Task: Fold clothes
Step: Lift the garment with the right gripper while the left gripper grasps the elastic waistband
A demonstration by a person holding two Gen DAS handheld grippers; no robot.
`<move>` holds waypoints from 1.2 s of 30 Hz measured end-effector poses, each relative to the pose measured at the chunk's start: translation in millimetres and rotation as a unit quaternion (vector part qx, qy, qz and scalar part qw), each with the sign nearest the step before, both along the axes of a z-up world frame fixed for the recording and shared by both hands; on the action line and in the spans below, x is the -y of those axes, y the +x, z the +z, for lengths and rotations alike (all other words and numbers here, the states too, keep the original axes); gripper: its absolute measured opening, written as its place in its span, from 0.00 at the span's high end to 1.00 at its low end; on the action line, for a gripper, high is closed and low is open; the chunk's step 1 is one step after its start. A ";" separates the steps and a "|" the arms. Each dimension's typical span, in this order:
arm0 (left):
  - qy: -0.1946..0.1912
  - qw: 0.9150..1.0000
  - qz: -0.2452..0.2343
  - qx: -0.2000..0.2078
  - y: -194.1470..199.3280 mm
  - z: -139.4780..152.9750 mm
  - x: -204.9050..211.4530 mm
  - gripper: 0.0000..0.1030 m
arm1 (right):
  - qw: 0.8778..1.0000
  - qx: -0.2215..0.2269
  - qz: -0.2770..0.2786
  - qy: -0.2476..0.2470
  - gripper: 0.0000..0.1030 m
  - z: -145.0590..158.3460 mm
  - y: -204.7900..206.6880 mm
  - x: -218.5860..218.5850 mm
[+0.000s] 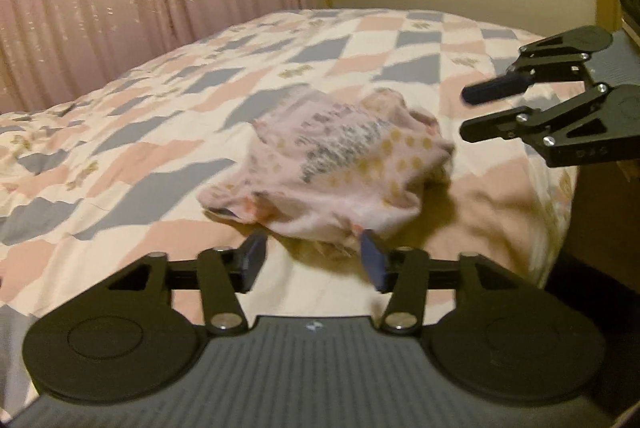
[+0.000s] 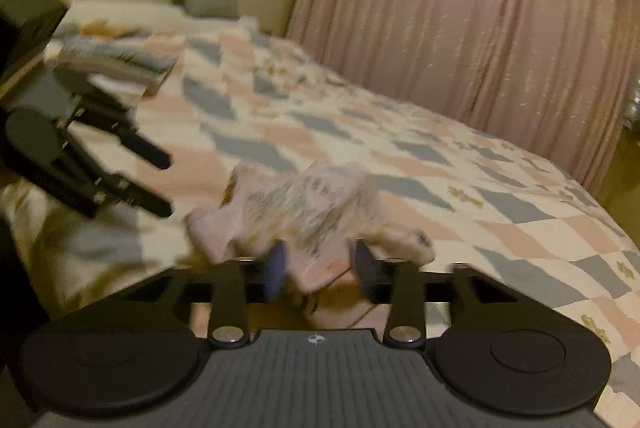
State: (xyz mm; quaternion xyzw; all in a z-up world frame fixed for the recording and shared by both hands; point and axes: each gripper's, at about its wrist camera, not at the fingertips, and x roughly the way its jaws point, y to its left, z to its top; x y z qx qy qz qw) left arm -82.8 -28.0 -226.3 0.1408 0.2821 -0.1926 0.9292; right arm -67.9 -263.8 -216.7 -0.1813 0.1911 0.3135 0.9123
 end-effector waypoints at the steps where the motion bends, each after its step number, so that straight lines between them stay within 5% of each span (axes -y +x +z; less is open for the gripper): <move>1: -0.002 1.000 0.004 0.003 2.2 2.1 -2.1 0.44 | 1.000 -0.004 -0.004 0.011 0.44 3.6 7.0 0.3; 6: -0.013 1.000 0.024 -0.003 30.2 -5.3 -13.8 0.41 | 0.999 -0.028 -0.002 0.020 0.25 6.7 48.9 -24.3; 11: -0.021 0.998 0.050 -0.008 53.3 -21.7 -32.9 0.41 | 0.998 -0.070 0.009 0.002 0.28 -16.2 97.3 -66.0; 13: -0.029 0.998 0.060 -0.011 58.3 -26.8 -41.4 0.41 | 0.995 -0.100 0.006 -0.003 0.63 -26.5 117.6 -75.1; 14: -0.032 0.997 0.063 -0.012 59.8 -28.4 -44.2 0.41 | 0.994 -0.114 0.004 0.002 0.93 -29.0 124.4 -76.0; 24: -0.046 0.998 0.048 0.001 53.7 -23.2 -30.7 0.39 | 0.993 0.073 -0.086 0.043 0.93 30.6 51.0 -1.0; 33: -0.039 0.998 0.051 0.006 59.7 -20.9 -23.8 0.37 | 0.998 -0.034 -0.039 0.023 0.92 8.8 -18.5 7.6; 36: -0.033 0.998 0.056 0.006 64.5 -20.8 -22.8 0.37 | 0.997 -0.071 -0.023 0.016 0.77 1.3 -41.4 10.1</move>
